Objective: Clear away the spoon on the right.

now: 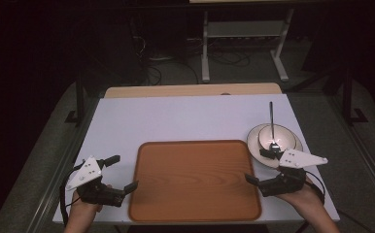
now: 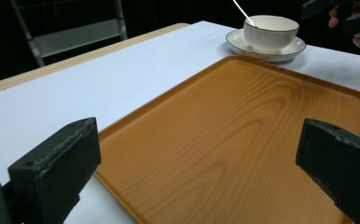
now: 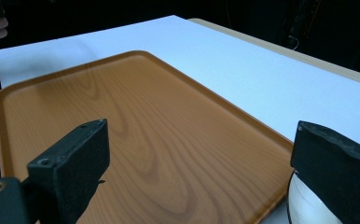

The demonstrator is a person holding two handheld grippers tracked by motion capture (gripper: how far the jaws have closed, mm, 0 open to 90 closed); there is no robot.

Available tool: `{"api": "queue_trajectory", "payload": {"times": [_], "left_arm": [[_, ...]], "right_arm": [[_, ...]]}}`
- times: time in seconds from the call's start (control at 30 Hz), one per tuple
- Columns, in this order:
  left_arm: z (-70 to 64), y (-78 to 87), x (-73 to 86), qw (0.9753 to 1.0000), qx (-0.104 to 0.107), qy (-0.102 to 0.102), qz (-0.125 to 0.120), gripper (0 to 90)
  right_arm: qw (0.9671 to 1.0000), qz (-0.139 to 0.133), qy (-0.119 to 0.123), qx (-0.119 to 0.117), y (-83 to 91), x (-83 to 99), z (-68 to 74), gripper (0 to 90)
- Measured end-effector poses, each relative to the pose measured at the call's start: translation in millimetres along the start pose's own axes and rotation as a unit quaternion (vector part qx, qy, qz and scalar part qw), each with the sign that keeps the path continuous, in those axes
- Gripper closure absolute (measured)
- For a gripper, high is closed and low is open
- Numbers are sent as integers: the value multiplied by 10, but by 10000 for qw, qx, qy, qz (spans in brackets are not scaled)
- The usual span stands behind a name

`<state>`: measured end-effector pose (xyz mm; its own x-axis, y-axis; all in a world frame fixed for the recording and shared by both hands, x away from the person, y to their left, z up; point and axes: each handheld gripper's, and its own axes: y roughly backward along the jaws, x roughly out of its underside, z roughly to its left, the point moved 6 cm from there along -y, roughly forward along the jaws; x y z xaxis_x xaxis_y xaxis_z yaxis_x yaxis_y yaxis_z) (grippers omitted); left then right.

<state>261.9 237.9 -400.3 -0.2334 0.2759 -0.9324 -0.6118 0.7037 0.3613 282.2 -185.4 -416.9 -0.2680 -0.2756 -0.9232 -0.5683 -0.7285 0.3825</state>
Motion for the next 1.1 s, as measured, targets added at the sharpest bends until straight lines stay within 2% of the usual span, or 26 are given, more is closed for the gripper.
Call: {"api": "queue_trajectory", "payload": {"times": [0.1,0.17,0.43,0.77,0.83,0.9,1.1], "left_arm": [[12,8,-1,10000,-32,8,3,0],[24,17,-1,9999,-83,92,30,0],[20,20,-5,9998,-198,-16,52,0],[42,51,-15,9996,-264,86,28,0],[37,58,-25,9997,-222,125,-6,0],[44,57,-25,9996,-273,105,3,0],[35,62,-23,9997,-227,113,22,0]], "right_arm": [[10000,-5,-4,-14,-5,-6,-8,41],[10000,16,-11,6,-20,-16,-27,40],[9998,94,-81,165,-41,-49,-129,46],[9995,169,-105,250,-78,-113,-235,51],[9994,190,-112,251,-82,-120,-245,51],[9994,204,-142,255,-84,-122,-256,51],[9992,186,-151,312,-95,-154,-315,51]]}}
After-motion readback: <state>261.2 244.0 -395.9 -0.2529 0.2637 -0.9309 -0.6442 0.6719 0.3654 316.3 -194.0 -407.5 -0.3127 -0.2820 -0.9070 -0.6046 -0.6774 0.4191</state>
